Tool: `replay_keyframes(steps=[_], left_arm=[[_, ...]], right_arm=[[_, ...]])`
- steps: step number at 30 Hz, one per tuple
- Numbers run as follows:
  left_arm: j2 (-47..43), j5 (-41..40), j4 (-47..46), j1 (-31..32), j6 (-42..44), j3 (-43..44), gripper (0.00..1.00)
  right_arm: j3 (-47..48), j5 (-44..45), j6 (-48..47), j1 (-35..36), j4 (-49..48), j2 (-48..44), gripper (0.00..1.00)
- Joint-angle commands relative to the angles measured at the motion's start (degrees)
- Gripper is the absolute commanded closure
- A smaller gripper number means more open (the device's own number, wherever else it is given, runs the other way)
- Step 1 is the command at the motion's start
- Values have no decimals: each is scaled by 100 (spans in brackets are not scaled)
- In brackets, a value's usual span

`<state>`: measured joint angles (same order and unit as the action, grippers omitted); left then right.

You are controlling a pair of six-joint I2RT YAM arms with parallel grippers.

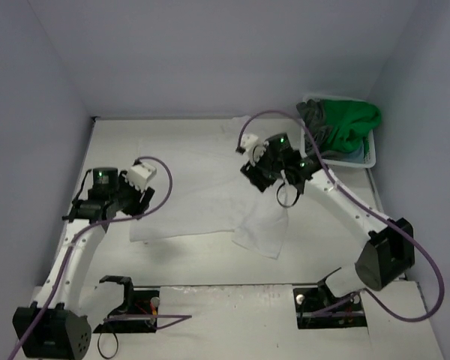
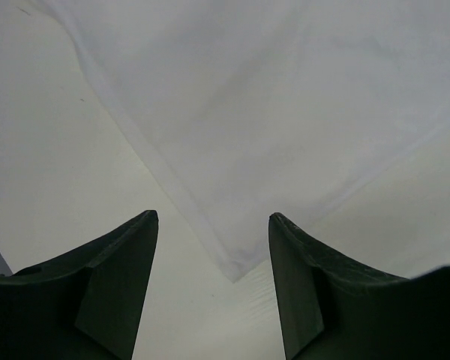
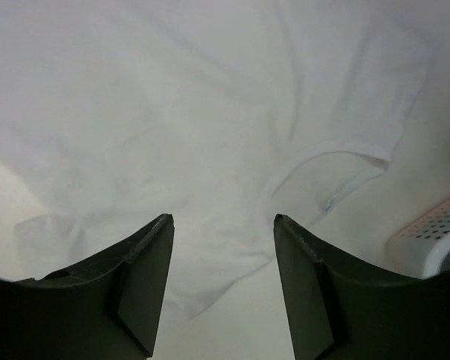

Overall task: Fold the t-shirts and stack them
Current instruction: Flatten out the tshirt, then grap the side of the flattened tshirt closest away from the robot with both arms

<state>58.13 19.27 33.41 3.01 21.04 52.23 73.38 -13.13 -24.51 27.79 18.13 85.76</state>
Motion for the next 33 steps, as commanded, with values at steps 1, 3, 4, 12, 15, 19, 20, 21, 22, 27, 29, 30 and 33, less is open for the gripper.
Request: replay_keyframes(steps=[1, 3, 4, 12, 15, 19, 20, 21, 22, 27, 29, 30, 33], left_arm=[[-642, 420, 525, 51, 969, -458, 45], [-907, 447, 588, 60, 1252, -748, 45], [-1030, 420, 605, 69, 1515, -1001, 45], [-1778, 270, 693, 69, 2088, -1786, 44], [-1779, 280, 641, 69, 2176, -1909, 45], [-1595, 218, 395, 69, 2212, -2067, 44], [-1559, 192, 290, 77, 2220, -2111, 44], [-1524, 183, 237, 69, 2212, -2129, 44], [-1428, 174, 141, 69, 2203, -2138, 44], [-1129, 69, -132, 69, 2089, -2111, 44], [-1067, 25, -247, 69, 2062, -2120, 44], [-1049, 33, -282, 69, 2054, -2129, 44], [-970, -2, -449, 77, 2010, -2199, 44]], right_arm=[[-918, 177, -282, 585, 568, -295, 48], [-1281, 476, -361, 971, 586, -445, 48], [-1596, 643, -405, 1061, 604, -489, 48], [-2469, 1286, -695, 1948, 736, -911, 42], [-2636, 1611, -704, 2195, 815, -1025, 37], [-2838, 2067, -555, 2678, 859, -1078, 36], [-2856, 2155, -529, 2853, 859, -1061, 35], [-2847, 2208, -520, 2907, 868, -1044, 35], [-2865, 2200, -554, 2951, 876, -1026, 34], [-2865, 2042, -625, 3127, 876, -560, 34], [-2838, 1919, -669, 3127, 859, -429, 34], [-2830, 1858, -686, 3136, 859, -393, 34], [-2803, 1682, -757, 3145, 841, -244, 34]])
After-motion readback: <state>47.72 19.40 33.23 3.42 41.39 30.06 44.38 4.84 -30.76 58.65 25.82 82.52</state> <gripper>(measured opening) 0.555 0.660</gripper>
